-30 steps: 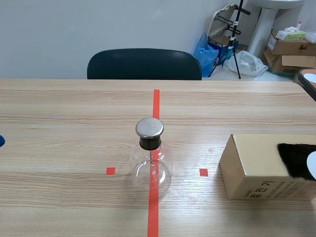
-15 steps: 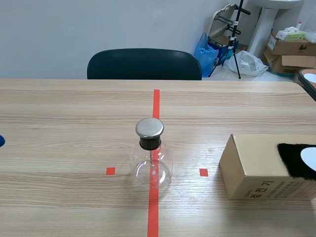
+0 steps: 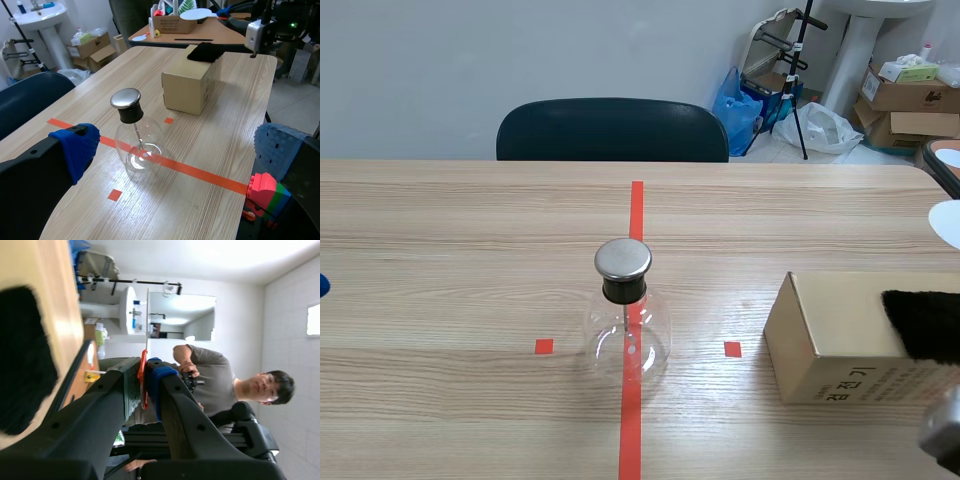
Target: Do the electroscope experiment
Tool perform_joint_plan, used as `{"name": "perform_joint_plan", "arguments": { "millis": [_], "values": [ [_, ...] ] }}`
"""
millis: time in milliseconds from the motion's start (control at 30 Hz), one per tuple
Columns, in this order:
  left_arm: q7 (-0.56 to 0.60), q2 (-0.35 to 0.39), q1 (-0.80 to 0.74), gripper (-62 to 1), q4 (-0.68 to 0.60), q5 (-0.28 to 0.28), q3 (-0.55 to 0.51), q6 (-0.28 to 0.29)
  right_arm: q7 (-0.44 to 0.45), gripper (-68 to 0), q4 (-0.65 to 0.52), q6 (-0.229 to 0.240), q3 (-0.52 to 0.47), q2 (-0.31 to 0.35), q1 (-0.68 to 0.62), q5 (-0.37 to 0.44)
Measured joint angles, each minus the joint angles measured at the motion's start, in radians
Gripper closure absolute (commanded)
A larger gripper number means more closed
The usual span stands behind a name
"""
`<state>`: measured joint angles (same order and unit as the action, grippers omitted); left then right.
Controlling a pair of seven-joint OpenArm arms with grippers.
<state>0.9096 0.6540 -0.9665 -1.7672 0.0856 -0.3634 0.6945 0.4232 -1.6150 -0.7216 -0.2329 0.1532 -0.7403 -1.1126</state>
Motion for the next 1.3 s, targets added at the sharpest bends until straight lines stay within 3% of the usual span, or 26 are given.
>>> {"name": "perform_joint_plan", "arguments": {
  "millis": [567,933,1300],
  "values": [
    [0.000,0.000,0.000,-62.3,0.000,0.000,0.000,0.000,-0.281,-1.1,-0.092,0.001,0.230,0.003,0.000,-0.179],
    [-0.024,0.000,0.000,-62.3,0.000,0.000,0.000,0.000,-0.419,-1.1,-0.099,0.002,0.348,0.038,0.005,-0.249],
    [-0.026,0.000,0.000,-62.3,0.000,0.000,0.000,0.000,-0.504,-1.1,-0.099,0.005,0.423,0.038,0.040,-0.305]
  ]
}}
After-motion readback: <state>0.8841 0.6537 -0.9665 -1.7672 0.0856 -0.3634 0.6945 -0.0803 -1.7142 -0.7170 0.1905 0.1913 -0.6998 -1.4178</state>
